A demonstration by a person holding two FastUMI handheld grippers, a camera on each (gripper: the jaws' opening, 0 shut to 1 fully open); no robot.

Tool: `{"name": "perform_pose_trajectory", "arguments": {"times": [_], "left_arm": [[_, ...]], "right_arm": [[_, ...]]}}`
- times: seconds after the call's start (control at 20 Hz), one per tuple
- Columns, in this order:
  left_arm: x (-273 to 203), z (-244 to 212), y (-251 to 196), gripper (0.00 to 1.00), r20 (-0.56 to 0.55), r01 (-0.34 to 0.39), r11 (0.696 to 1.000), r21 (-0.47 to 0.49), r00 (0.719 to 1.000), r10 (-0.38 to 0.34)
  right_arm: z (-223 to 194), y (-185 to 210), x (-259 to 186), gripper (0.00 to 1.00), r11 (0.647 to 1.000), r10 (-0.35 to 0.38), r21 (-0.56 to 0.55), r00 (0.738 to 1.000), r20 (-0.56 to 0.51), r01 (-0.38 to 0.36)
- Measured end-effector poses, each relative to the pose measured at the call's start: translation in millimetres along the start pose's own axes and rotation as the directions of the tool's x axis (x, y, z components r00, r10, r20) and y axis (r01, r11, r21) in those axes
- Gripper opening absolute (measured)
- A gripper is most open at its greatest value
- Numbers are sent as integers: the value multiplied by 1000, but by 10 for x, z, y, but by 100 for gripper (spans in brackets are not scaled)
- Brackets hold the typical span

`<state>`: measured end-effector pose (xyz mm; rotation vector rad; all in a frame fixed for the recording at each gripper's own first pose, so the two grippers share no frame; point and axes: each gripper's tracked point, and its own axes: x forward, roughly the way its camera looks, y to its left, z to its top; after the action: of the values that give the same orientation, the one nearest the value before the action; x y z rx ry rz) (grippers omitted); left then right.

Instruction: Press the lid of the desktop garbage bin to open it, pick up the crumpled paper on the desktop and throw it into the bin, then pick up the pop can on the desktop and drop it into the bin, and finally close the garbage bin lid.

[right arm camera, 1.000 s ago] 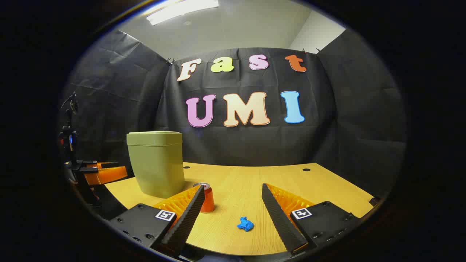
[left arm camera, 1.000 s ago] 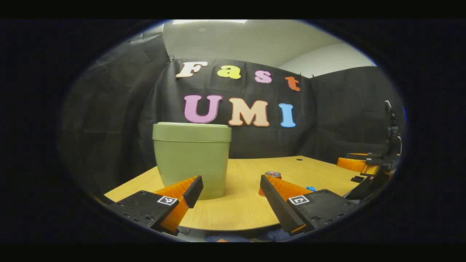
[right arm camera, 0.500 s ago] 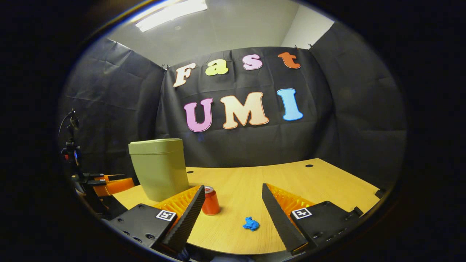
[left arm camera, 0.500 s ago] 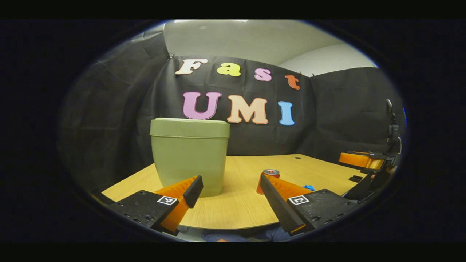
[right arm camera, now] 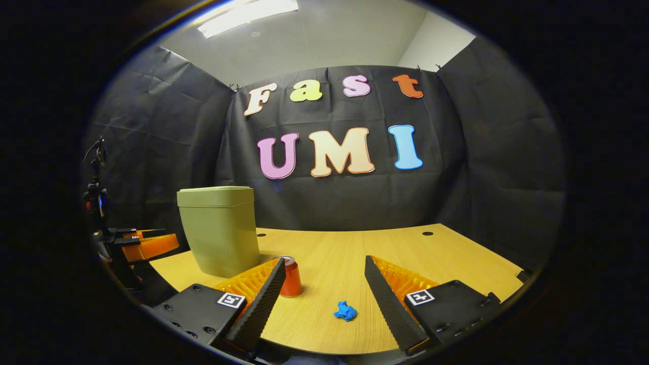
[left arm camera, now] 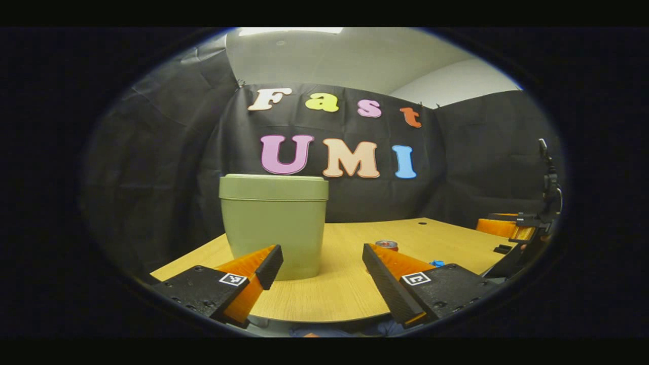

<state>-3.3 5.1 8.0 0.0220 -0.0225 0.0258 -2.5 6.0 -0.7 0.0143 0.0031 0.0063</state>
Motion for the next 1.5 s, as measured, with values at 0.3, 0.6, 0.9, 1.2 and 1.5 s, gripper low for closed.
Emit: {"name": "perform_pose_trajectory", "arguments": {"times": [0.3, 0.6, 0.9, 1.2, 1.5], "left_arm": [[-7, 44, 80, 59, 11, -19, 1000, 24, 1000, 18], [19, -14, 79, 19, -11, -16, 1000, 26, 1000, 16], [145, 201, 436, 0, -17, -85, 996, -3, 996, 85], [437, 891, 872, 0, 10, -178, 983, -52, 984, 178], [934, 1345, 1026, 0, -26, -199, 980, -26, 980, 198]], "right_arm": [[-4, 53, -7, 99, 999, 4, -45, 1000, 2, -4], [6, 51, -22, 99, 999, 3, -54, 1000, 1, -3], [51, 15, -63, 99, 998, -2, -56, 1000, 16, 3], [62, 32, -80, 99, 999, 10, -47, 1000, 12, -9], [50, -12, -81, 99, 999, 9, -47, 1000, 7, -9]]}}
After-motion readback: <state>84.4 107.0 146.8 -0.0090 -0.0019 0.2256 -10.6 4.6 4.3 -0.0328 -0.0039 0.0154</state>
